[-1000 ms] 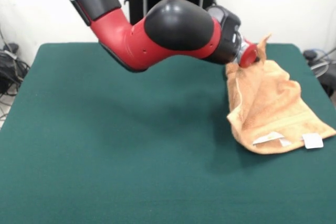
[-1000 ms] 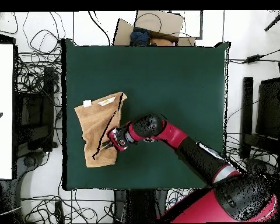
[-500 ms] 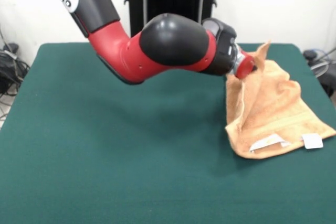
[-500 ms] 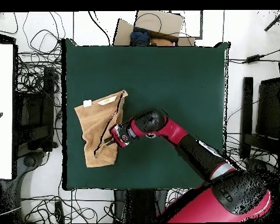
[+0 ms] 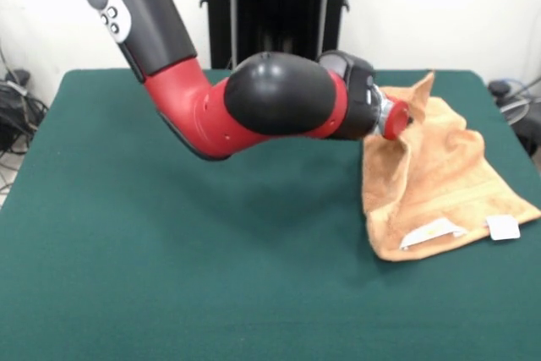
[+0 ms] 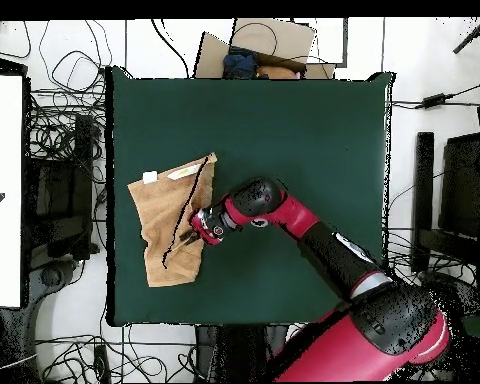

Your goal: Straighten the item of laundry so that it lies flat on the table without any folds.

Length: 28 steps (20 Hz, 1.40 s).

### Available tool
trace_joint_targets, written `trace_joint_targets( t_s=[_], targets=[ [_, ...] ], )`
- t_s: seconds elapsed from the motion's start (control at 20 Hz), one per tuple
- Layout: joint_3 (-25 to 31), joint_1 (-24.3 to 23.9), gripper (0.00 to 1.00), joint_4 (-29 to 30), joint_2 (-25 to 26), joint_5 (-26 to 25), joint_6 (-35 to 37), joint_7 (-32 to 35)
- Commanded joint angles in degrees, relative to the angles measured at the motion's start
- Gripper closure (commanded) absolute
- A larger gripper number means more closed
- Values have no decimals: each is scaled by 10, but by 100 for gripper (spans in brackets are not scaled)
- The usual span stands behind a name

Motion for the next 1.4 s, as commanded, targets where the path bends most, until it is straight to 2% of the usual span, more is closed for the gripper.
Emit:
trace_joint_targets(
  t_s=[0.05, 0.25, 0.65, 0.95, 1.4],
  targets=[
    [-5, 35, 100, -140, 31, -16, 78, -148],
    [-12, 46, 100, -167, 31, -9, 101, -155],
    [-14, 51, 100, -166, 9, -6, 116, -146],
    [-14, 56, 100, -146, -33, -4, 125, -117],
    [-19, 62, 100, -164, -31, -2, 144, -124]
  ],
)
